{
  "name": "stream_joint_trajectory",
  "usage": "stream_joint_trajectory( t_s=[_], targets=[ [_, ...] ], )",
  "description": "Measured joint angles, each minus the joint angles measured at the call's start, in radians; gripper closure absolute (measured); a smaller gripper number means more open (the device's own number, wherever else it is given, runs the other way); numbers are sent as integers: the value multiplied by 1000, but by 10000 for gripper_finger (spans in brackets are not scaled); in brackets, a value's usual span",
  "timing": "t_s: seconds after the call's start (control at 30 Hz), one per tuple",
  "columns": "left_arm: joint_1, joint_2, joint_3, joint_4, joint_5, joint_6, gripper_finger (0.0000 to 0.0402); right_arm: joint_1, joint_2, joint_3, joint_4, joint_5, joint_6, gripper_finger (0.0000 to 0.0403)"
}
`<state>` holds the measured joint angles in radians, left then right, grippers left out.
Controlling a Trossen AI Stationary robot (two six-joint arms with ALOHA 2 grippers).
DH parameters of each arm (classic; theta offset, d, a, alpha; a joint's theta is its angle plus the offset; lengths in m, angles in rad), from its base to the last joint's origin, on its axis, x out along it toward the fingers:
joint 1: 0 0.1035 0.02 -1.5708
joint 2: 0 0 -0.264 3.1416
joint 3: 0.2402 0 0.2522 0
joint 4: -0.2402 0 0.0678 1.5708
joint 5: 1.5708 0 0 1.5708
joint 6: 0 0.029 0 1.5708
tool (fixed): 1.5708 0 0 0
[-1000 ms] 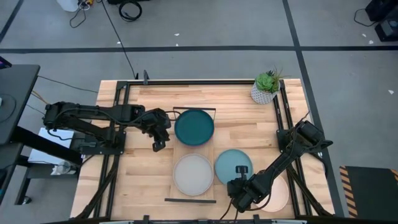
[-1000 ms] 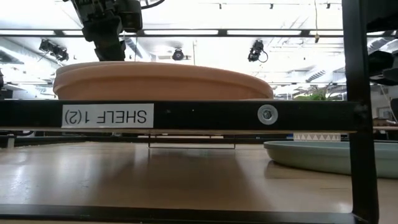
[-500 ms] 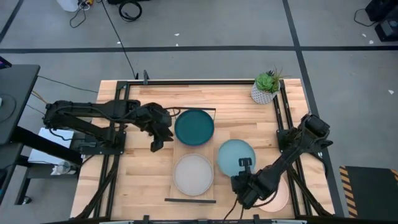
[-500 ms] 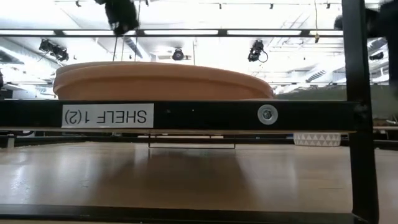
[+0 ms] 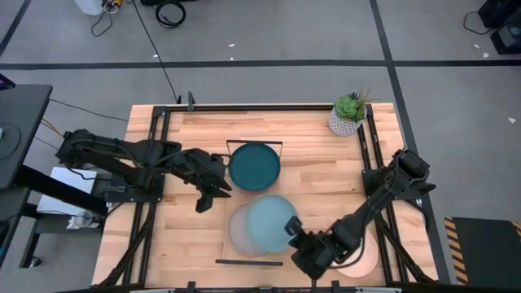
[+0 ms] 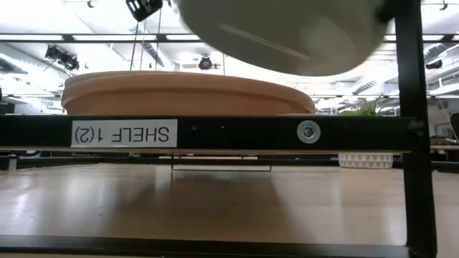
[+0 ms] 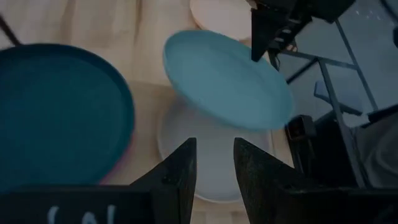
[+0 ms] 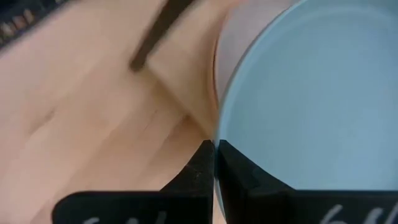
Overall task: Place and stack plates onto a shelf
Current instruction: Stack the light green plate on top of the white plate on the shelf, then stack the white plate on top of the light green plate on the shelf
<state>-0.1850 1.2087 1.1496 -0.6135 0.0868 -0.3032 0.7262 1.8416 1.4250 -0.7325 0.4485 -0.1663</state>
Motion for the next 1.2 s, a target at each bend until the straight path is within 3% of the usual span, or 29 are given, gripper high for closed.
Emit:
stream_joint_trajectory(
  t_s=[0.3, 0.63, 0.97, 1.2],
  targets=[
    [-59, 17, -1, -6, -23, -53, 288, -137, 6, -24, 215, -195, -255, 386],
    [-85, 34, 0, -1, -54, -53, 288, -182, 6, -89, 332, -319, -267, 360],
    [-85, 37, -1, -8, -62, -53, 288, -147, 3, -92, 299, -256, -157, 318],
    [-85, 37, -1, -55, -67, -80, 288, -94, 3, -92, 64, -238, 164, 317]
  ],
)
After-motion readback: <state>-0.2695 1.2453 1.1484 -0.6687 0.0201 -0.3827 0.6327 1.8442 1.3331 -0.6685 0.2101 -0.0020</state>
